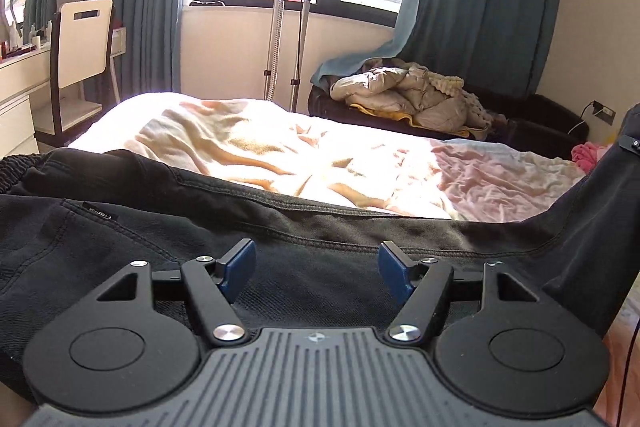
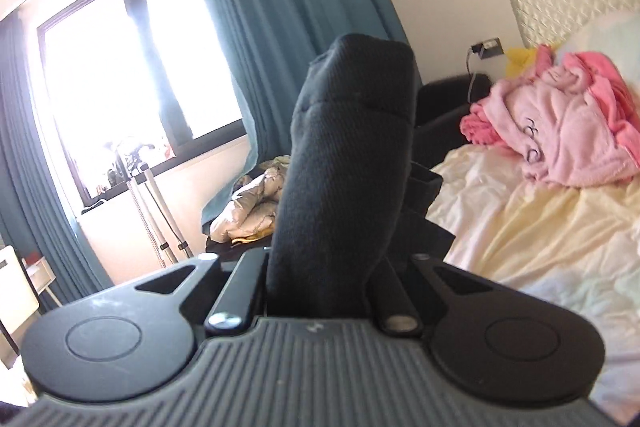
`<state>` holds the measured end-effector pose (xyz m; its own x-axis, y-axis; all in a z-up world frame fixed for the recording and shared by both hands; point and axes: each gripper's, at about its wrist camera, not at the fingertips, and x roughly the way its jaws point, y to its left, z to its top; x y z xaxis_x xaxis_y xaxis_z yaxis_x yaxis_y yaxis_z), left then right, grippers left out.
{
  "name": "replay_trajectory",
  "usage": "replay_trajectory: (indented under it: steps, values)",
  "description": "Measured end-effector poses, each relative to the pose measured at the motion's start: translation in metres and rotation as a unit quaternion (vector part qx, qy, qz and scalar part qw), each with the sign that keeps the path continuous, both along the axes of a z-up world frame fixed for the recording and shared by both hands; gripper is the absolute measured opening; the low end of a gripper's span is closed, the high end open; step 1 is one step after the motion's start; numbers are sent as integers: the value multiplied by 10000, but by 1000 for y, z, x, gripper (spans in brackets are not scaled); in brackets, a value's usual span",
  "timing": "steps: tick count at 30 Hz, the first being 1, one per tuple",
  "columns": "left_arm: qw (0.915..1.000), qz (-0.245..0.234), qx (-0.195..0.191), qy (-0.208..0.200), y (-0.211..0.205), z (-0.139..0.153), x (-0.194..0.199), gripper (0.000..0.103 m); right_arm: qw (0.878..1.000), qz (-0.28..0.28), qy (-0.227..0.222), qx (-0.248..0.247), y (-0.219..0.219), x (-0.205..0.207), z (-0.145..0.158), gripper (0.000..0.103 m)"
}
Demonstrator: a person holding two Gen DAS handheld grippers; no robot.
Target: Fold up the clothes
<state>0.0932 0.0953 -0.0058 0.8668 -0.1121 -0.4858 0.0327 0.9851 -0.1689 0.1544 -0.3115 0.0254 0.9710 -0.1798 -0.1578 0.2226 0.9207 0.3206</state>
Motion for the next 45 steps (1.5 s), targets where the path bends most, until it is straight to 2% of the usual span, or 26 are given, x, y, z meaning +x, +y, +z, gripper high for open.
replay_trajectory:
  steps: [4,7,10,14,16,19,22,24,26,30,35,37,40,42,43,45]
  values:
    - [9979,296,-498,-274,31,10,-12,72,9935,706,-109,-887,96,3,9,10]
    - [9921,537,-1022,-493,57,14,-20,72,9803,1362,-27,-1429,172,-4,-9,10]
    - [9870,622,-1380,-549,74,12,-22,72,9638,1942,341,-1796,226,-13,-46,10]
    - [9864,616,-1476,-374,79,6,-16,72,9328,2585,929,-2333,286,-26,-99,10]
    - [9862,533,-1539,-290,76,2,-14,72,9237,2675,1136,-2498,295,-31,-120,10]
    - [9881,405,-1457,-289,71,0,-11,72,9196,2732,1206,-2552,294,-33,-124,11]
    - [9900,283,-1357,-271,65,-2,-10,72,9078,3024,1288,-2606,296,-34,-118,24]
    - [9905,154,-1348,-231,62,-5,-9,72,8983,3298,1306,-2594,297,-40,-117,51]
    - [9909,13,-1329,-220,59,-6,-10,71,8866,3628,1309,-2554,294,-53,-115,58]
    - [9918,-328,-1218,-216,48,-10,-11,70,8710,4019,1331,-2493,270,-80,-102,60]
    - [9935,-718,-881,-84,25,-19,-11,68,8904,3923,1338,-1884,208,-111,-91,60]
    - [9946,-737,-726,122,17,-27,-8,68,9079,3649,1282,-1615,180,-118,-91,60]
    - [9954,-772,-402,408,4,-40,-2,68,9425,2884,1265,-1117,136,-115,-98,60]
    - [9952,-774,-168,576,-6,-49,1,68,9577,2411,1279,-913,116,-104,-106,60]
    - [9952,-739,-22,639,-11,-53,3,68,9618,2246,1364,-761,108,-97,-111,60]
    - [9951,-719,215,644,-17,-58,3,68,9612,2167,1676,-335,97,-84,-125,60]
